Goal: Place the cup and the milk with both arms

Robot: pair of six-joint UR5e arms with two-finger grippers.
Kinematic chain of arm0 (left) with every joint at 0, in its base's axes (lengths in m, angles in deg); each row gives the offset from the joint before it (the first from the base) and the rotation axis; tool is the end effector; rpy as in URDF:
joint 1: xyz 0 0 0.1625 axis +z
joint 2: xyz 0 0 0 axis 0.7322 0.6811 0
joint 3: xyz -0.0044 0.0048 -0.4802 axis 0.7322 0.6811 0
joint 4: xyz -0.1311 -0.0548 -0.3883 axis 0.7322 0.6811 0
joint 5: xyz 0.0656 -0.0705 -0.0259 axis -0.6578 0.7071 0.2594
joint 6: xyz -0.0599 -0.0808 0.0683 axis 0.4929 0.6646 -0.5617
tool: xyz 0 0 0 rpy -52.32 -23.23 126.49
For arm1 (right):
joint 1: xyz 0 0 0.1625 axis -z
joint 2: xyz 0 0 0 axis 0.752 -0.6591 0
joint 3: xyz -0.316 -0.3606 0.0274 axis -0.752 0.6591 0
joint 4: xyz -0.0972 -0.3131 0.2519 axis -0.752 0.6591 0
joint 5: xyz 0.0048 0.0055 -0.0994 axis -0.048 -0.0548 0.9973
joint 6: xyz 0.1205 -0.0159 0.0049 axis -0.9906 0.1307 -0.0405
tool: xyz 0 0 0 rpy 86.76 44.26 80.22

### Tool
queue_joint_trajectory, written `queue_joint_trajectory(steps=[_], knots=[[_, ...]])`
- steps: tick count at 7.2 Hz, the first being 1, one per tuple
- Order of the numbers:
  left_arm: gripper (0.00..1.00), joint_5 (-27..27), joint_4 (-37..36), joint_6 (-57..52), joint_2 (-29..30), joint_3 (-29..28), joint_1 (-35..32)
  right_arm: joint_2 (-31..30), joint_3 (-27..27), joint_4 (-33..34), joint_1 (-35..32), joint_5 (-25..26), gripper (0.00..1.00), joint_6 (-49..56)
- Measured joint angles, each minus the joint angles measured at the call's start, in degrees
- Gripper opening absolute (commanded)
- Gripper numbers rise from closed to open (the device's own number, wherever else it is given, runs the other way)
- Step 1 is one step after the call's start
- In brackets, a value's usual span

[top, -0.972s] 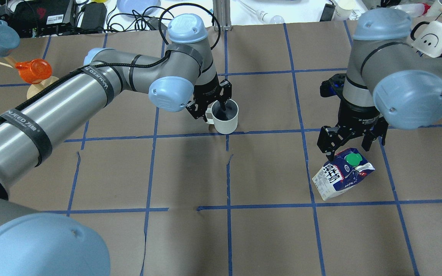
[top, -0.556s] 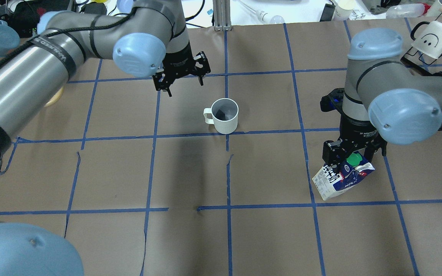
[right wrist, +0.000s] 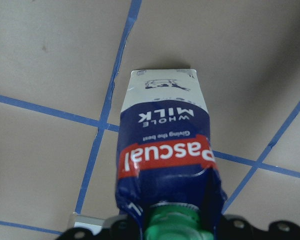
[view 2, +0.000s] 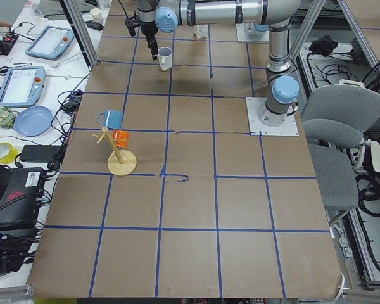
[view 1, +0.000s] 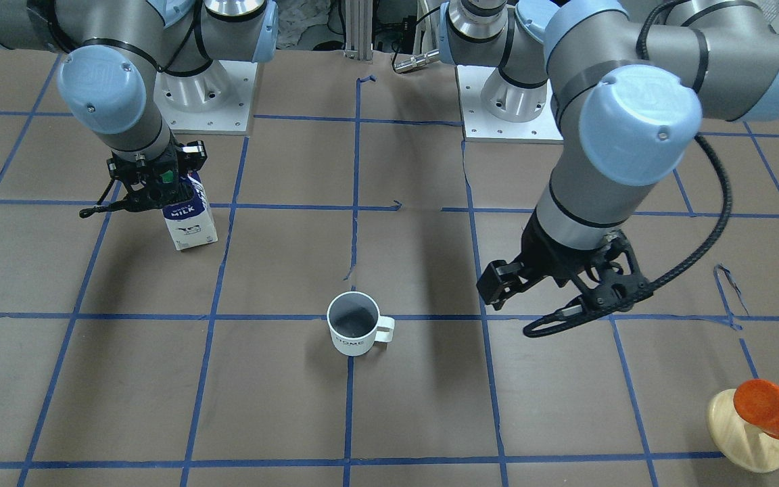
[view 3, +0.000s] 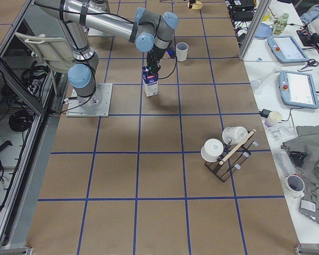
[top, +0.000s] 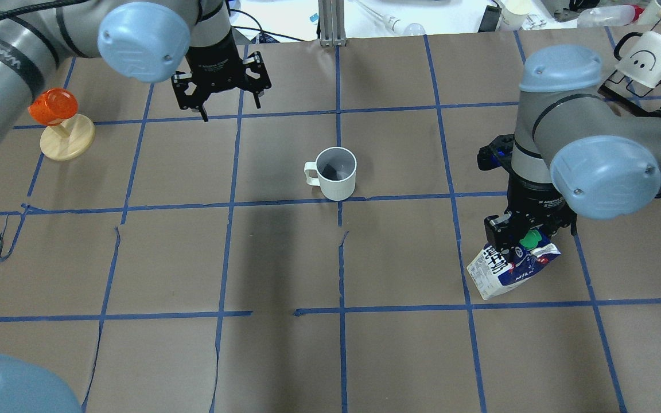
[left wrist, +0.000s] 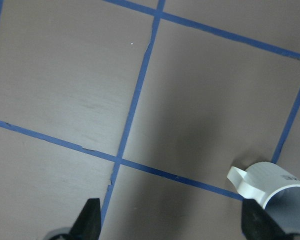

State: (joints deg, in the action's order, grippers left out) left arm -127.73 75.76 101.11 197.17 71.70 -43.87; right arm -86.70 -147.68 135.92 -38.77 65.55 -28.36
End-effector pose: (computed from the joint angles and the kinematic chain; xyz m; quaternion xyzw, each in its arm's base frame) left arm -0.1391 -0.6354 0.4569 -0.1769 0.9840 -0.0065 0.0180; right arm 0.0954 -0.4249 0.3568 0.1583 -0.9699 -0.1787 0.0472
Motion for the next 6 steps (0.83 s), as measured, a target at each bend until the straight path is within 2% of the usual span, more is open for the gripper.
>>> queue_joint_trajectory(steps=[2,3,5,6], knots=[[1.00,0.2,1.4,-8.0,-2.1,1.5,4.5,0.2,3.1,0.1,-0.2,-1.0,0.39,-2.1],[1.00,0.1,2.1,-11.4,-3.2,2.1,5.5,1.1,6.0,0.3,-0.3,-3.2,0.40,-6.3],[1.00,-0.1,3.2,-14.0,-4.5,3.3,6.3,6.0,13.0,2.7,-0.7,-9.7,0.41,-16.1],[1.00,-0.3,3.3,-14.3,-4.8,3.7,6.4,9.5,17.4,3.3,-1.5,-11.0,0.41,-20.1]])
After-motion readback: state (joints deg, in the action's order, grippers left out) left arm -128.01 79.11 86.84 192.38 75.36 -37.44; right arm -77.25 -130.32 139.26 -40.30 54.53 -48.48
